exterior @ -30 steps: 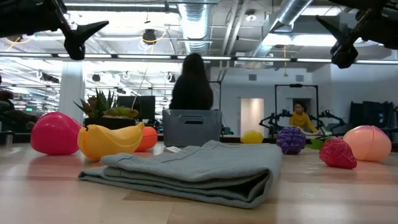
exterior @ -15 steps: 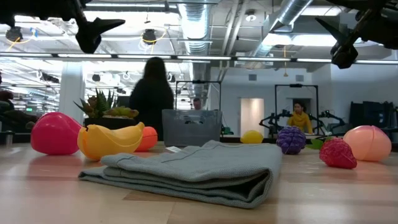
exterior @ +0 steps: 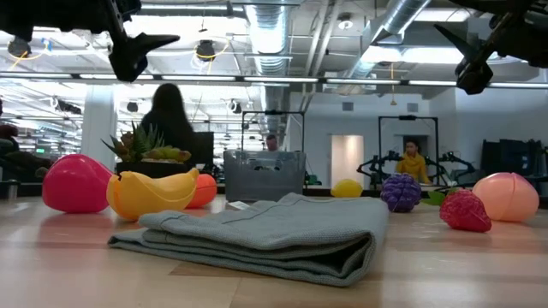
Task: Pick and placing Produce into tupperware
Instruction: Put the red apple into the black bin
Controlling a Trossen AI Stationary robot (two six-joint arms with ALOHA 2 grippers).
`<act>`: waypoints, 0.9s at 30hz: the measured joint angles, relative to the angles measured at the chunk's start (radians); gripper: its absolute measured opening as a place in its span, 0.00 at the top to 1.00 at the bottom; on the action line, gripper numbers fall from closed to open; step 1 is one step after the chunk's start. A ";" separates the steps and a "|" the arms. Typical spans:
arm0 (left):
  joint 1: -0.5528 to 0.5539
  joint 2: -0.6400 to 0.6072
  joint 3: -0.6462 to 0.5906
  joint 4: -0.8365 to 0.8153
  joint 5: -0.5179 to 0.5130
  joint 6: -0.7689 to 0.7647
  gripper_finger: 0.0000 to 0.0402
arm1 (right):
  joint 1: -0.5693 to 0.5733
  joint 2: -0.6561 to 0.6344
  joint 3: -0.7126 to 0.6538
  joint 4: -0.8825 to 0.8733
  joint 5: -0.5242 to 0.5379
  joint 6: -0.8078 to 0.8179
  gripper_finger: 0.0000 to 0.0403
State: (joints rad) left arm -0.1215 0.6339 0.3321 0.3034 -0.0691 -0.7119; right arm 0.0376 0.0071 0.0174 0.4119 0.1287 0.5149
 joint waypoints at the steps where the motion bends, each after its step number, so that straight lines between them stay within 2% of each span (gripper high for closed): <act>1: 0.000 0.000 0.000 0.008 0.005 -0.024 0.21 | 0.000 0.000 0.000 0.000 0.000 0.000 0.51; 4: 0.000 0.001 0.000 0.001 0.006 -0.073 0.21 | 0.000 0.000 0.000 0.000 0.000 0.000 0.51; 14: -0.006 0.001 0.000 -0.001 0.057 -0.080 0.21 | 0.000 0.000 0.000 0.000 0.000 0.001 0.51; 27: -0.015 0.001 0.000 0.000 0.031 -0.134 0.21 | 0.000 0.000 0.000 0.000 0.000 0.001 0.51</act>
State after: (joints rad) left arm -0.1361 0.6351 0.3321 0.3038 -0.0382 -0.8460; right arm 0.0376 0.0071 0.0174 0.4118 0.1287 0.5156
